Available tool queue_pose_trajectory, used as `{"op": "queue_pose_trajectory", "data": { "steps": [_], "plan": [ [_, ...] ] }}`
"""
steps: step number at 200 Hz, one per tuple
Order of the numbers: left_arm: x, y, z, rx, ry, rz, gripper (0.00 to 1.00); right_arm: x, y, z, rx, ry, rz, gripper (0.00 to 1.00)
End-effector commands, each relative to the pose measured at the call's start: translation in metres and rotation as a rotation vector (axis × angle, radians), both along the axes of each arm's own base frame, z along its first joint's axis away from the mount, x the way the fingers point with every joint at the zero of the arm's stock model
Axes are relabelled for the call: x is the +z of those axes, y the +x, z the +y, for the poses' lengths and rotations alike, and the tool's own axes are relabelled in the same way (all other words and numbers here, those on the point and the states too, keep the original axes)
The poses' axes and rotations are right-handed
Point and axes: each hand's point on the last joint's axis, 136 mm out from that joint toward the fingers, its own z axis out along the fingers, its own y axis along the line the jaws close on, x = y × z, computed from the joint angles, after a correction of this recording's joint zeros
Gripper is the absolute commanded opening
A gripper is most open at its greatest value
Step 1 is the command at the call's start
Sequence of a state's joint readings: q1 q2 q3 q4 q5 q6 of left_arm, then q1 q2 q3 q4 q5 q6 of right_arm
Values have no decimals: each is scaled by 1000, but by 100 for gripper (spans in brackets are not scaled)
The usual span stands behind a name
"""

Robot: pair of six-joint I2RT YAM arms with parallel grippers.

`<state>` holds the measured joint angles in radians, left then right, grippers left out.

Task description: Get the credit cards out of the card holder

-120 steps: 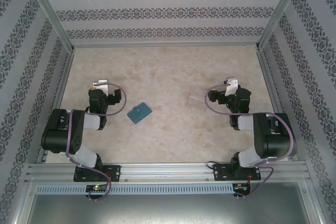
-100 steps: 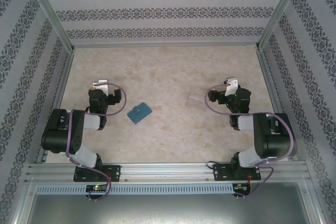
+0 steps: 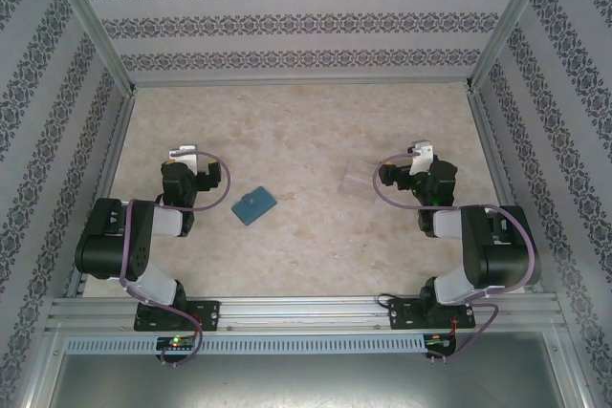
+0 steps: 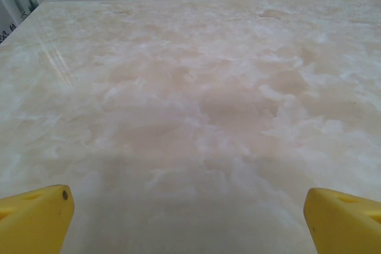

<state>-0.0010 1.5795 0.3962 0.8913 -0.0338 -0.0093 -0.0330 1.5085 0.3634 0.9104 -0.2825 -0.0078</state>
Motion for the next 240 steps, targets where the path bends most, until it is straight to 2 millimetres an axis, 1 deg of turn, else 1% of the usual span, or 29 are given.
{"op": "queue_pose_trajectory", "data": {
  "steps": [1, 112, 119, 134, 140, 195, 209, 216, 228, 232, 240],
  "plan": [
    [4, 1, -4, -18, 11, -28, 100, 6, 2, 3, 28, -4, -31, 98],
    [4, 1, -5, -20, 10, -28, 100, 7, 2, 1, 19, -3, -34, 98],
    [4, 1, -5, -20, 10, -28, 100, 6, 2, -2, -1, -2, -30, 98],
    [4, 1, -5, -21, 10, -28, 100, 4, 8, -19, -106, 0, -15, 98],
    [4, 1, -5, -20, 10, -28, 100, 3, 8, -21, -124, -4, -10, 98],
    [5, 1, -4, -18, 11, -29, 100, 4, 9, -22, -133, -9, -11, 98],
    [5, 1, -5, -19, 15, -34, 100, 5, 6, -21, -131, -9, -24, 98],
    [8, -1, -5, -24, 16, -44, 100, 8, 4, -22, -133, -10, -34, 98],
    [14, -5, -5, -15, 23, -70, 100, 19, 4, -23, -143, -10, -65, 98],
    [16, -6, -4, -9, 24, -73, 100, 12, -3, -25, -151, -12, -46, 98],
    [20, -8, -2, 7, 29, -82, 100, 13, -5, -27, -170, -9, -44, 98]
  ]
}}
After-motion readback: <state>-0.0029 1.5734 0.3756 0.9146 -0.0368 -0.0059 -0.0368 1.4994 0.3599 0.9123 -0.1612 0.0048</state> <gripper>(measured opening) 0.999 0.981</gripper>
